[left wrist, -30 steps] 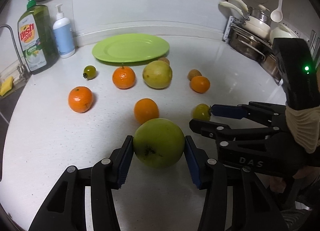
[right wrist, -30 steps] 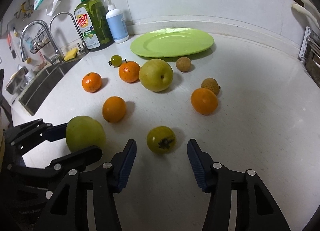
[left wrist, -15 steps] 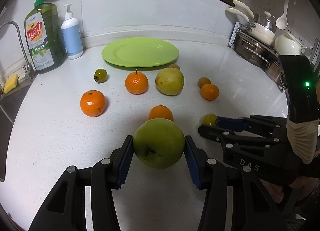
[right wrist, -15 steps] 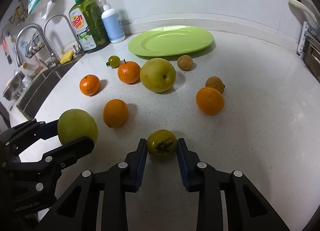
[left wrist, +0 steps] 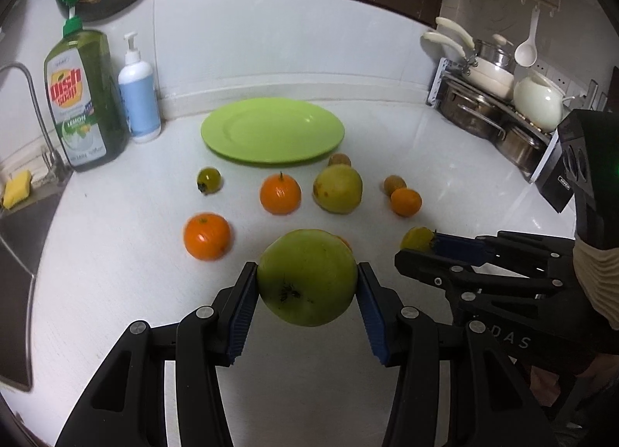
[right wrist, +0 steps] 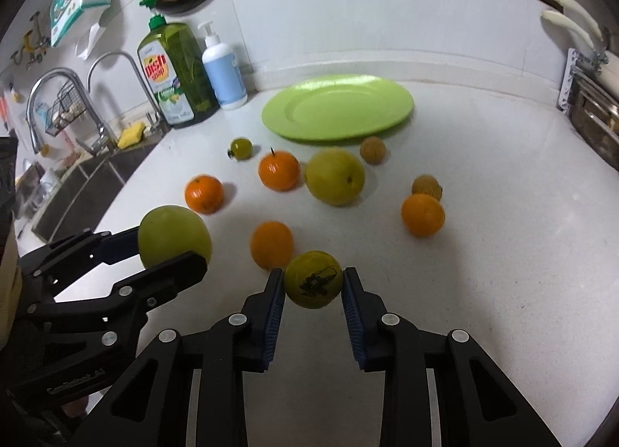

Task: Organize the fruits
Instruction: 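Carry the green apple in the left tool and small green fruit in the right tool to the plate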

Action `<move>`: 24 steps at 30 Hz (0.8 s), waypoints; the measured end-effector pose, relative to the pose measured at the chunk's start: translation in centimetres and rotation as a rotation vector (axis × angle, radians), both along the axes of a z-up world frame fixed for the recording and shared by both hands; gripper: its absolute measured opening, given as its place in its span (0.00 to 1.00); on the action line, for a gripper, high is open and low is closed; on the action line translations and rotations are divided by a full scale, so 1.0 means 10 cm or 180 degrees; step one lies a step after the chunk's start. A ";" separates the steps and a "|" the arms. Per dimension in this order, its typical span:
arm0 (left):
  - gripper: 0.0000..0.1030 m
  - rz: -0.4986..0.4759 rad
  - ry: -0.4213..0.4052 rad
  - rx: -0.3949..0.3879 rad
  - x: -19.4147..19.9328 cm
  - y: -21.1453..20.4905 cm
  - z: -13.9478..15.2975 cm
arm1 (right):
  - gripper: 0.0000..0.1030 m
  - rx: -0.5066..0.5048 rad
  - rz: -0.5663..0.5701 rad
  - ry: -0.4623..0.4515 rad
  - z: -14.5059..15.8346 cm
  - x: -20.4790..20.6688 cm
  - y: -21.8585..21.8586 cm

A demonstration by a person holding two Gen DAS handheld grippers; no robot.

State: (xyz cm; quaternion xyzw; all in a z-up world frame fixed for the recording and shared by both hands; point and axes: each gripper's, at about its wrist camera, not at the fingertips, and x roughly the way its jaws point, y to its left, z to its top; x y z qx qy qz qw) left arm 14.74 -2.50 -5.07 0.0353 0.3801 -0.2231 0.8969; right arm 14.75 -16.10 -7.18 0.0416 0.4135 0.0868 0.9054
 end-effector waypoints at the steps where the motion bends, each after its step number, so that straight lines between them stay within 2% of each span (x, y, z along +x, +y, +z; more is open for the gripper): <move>1: 0.48 -0.0029 -0.0023 -0.0002 0.02 0.03 0.03 | 0.30 0.0000 -0.0033 -0.0026 0.04 0.00 0.02; 15: 0.48 -0.0441 -0.0183 -0.0020 0.39 0.34 0.29 | 0.30 0.0001 -0.0509 -0.0276 0.29 0.16 0.36; 24: 0.48 -0.0233 -0.0274 -0.0070 0.71 0.29 0.45 | 0.30 -0.0081 -0.0440 -0.0438 0.45 0.45 0.32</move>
